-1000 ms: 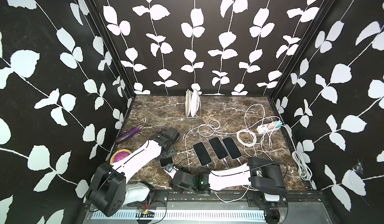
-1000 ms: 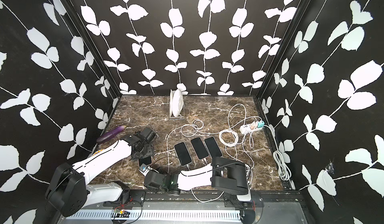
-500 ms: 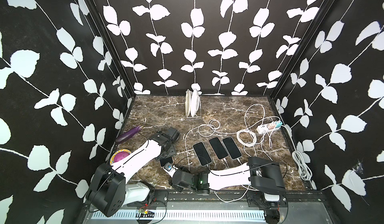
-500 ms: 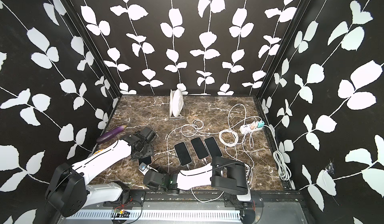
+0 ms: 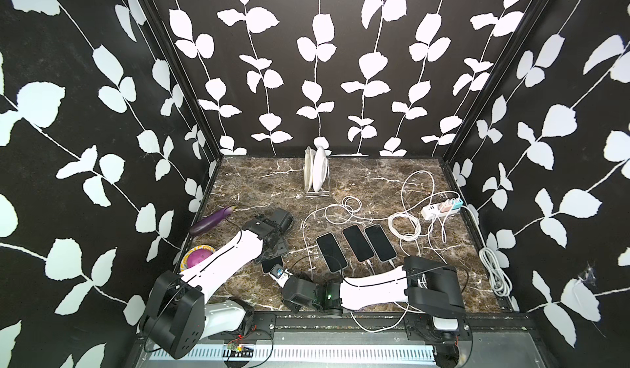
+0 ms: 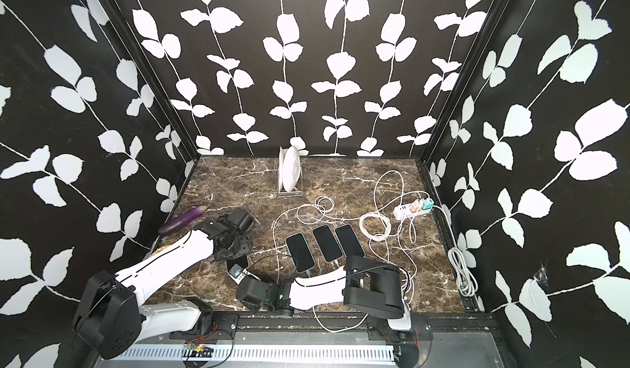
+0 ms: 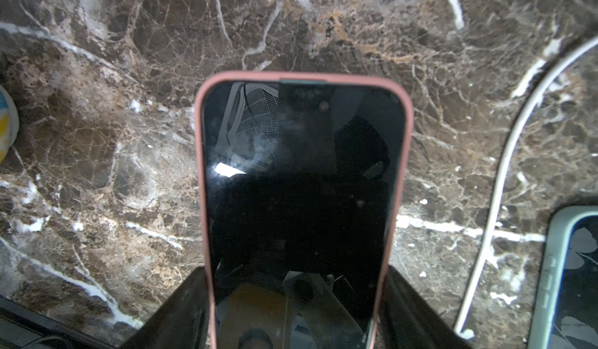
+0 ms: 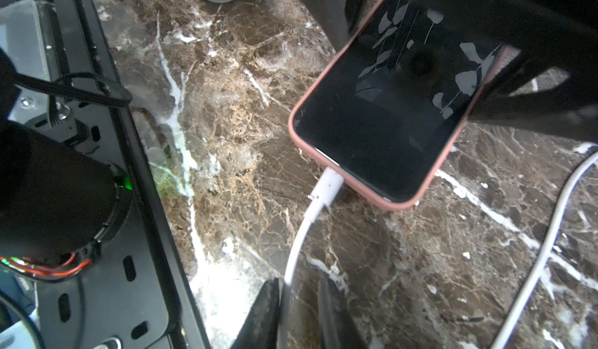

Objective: Unplug the charging cable from the phone
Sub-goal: Remove the charging cable from the phone.

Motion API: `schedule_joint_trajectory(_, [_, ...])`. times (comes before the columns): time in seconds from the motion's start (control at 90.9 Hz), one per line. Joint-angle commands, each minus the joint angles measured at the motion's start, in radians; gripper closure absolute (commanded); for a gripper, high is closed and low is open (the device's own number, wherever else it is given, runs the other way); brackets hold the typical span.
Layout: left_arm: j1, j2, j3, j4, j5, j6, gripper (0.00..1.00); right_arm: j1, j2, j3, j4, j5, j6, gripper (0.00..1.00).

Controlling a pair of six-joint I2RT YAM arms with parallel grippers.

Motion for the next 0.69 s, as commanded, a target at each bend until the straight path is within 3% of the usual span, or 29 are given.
schedule_joint_trajectory(0.0, [0.009,-0.026,0.032,-0.008,-0.015,0.003,1.00,-0.003,0.010,0.013,0.021,-0.001,0.001,0.78])
schedule_joint_trajectory(0.187, [0.012,-0.025,0.048,-0.008,-0.016,0.005,1.00,-0.002,0.011,0.015,0.023,-0.009,-0.003,0.80])
schedule_joint_trajectory(0.22, [0.015,-0.025,0.048,-0.007,-0.016,0.004,1.00,-0.002,0.014,0.016,0.021,-0.012,-0.004,0.77])
schedule_joint_trajectory(0.308, [0.015,-0.027,0.047,-0.002,-0.010,0.000,1.00,-0.003,0.017,0.024,0.019,-0.022,-0.010,0.57])
schedule_joint_trajectory(0.396, [0.016,-0.027,0.045,0.000,-0.005,-0.003,1.00,-0.001,0.026,0.033,0.011,-0.029,-0.012,0.53])
schedule_joint_trajectory(0.55, [0.021,-0.028,0.034,0.006,-0.006,-0.001,1.00,-0.001,0.028,0.038,0.005,-0.021,-0.011,0.81])
schedule_joint_trajectory(0.682, [0.031,-0.033,0.036,0.013,-0.009,0.001,1.00,0.000,0.022,0.031,0.010,-0.019,-0.012,1.00])
